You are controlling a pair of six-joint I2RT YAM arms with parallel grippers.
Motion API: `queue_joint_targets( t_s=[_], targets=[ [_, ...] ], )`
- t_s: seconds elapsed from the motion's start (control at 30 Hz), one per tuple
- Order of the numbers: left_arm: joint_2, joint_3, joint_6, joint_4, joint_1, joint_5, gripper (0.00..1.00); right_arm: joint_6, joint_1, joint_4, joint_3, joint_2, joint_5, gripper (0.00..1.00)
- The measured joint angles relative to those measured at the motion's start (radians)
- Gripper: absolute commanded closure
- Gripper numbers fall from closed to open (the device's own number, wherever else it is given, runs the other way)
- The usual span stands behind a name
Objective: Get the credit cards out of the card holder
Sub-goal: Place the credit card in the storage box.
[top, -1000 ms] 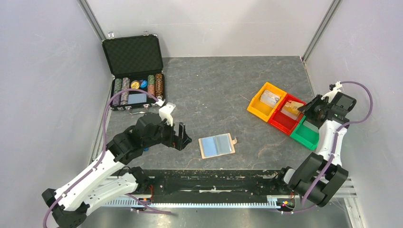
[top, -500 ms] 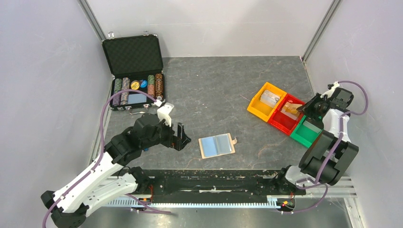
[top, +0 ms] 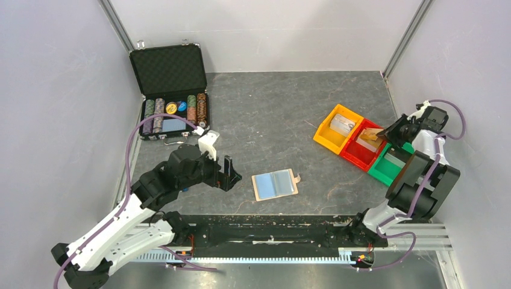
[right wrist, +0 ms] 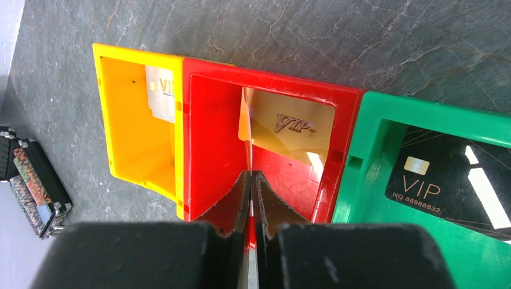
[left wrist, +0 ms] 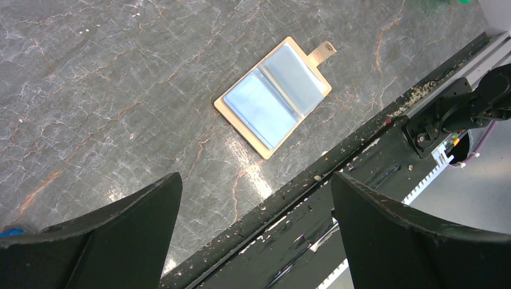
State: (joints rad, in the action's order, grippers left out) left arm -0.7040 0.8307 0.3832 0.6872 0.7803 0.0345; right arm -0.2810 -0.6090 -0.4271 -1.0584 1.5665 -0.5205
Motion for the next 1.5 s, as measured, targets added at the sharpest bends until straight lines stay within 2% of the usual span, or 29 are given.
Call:
queue_joint_targets(
  t_s=[0.43, 0.77, 1.23, 1.5],
  targets=[
    [0.013, -0.002, 0.000, 0.000, 0.000, -0.003, 0.00, -0.008, 0.000, 0.011, -0.008, 0.061, 0.008, 0.91],
    [0.024, -0.003, 0.000, 0.000, 0.000, -0.007, 0.00, -0.016, 0.000, 0.007, -0.060, 0.089, 0.068, 0.86],
    [0.030, -0.003, 0.000, 0.000, 0.000, -0.008, 0.00, -0.015, 0.006, -0.016, -0.085, 0.092, 0.156, 0.83],
    [0.022, -0.003, 0.000, 0.000, 0.000, -0.014, 0.00, -0.024, 0.101, -0.031, -0.088, 0.007, 0.196, 0.79]
  ],
)
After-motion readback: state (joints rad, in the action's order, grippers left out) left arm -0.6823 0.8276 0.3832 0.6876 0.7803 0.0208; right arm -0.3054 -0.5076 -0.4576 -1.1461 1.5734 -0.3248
